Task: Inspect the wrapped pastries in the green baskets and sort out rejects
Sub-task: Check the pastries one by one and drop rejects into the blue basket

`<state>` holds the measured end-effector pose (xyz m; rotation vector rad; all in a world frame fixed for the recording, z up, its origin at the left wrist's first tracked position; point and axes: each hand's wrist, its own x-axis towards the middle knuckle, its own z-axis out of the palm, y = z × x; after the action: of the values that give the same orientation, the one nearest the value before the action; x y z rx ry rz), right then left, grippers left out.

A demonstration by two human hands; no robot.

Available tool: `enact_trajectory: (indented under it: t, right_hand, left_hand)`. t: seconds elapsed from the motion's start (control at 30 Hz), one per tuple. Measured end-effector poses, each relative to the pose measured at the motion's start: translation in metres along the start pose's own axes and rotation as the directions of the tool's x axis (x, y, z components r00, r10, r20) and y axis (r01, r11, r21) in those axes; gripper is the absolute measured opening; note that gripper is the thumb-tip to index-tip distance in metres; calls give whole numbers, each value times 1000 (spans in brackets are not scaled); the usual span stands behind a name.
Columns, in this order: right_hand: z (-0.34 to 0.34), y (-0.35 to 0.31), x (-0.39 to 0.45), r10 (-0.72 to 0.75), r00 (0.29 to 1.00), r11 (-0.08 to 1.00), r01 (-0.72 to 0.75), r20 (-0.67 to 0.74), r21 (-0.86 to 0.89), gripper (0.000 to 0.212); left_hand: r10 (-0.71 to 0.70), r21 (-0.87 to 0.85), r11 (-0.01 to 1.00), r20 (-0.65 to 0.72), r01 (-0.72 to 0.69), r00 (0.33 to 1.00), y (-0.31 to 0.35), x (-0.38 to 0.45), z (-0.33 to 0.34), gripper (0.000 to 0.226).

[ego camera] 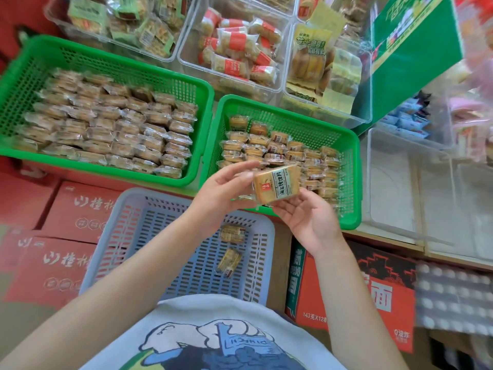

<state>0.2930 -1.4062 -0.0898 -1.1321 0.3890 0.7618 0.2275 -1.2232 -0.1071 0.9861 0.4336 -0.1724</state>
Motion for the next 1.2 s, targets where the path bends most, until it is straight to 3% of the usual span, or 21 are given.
enact_trajectory:
  t: [0.1, 0.3, 0.47, 0.6, 0.83, 1.2]
  right_hand:
    - [4, 7, -14, 15, 999, 999, -14, 43, -33, 39]
    - [6, 16, -31, -101, 987, 976, 123, 126, -178, 30]
    - [12, 20, -42, -215, 972, 913, 236, 100, -333, 12]
    - [9, 25, -47, -286, 950, 859, 311, 122, -407, 19]
    - [4, 27, -56, -303, 947, 835, 316, 103, -450, 12]
    - [6, 29, -63, -382, 920, 743, 361, 87, -563, 16]
  left_hand:
    - [10, -51, 999, -8, -10, 1000, 1, -12, 1, 36]
    - [-11, -49, 999, -52, 8, 999, 3, -32, -5, 24]
    - [-4, 30, 999, -175, 10, 984, -4, -43, -6, 21]
    - [-3, 66, 998, -284, 23, 959, -7, -46, -5, 18]
    - [-17, 116, 991, -369, 64, 929, -7, -48, 0, 3]
    - [29, 234, 969, -434, 82, 900, -12, -51, 3, 10]
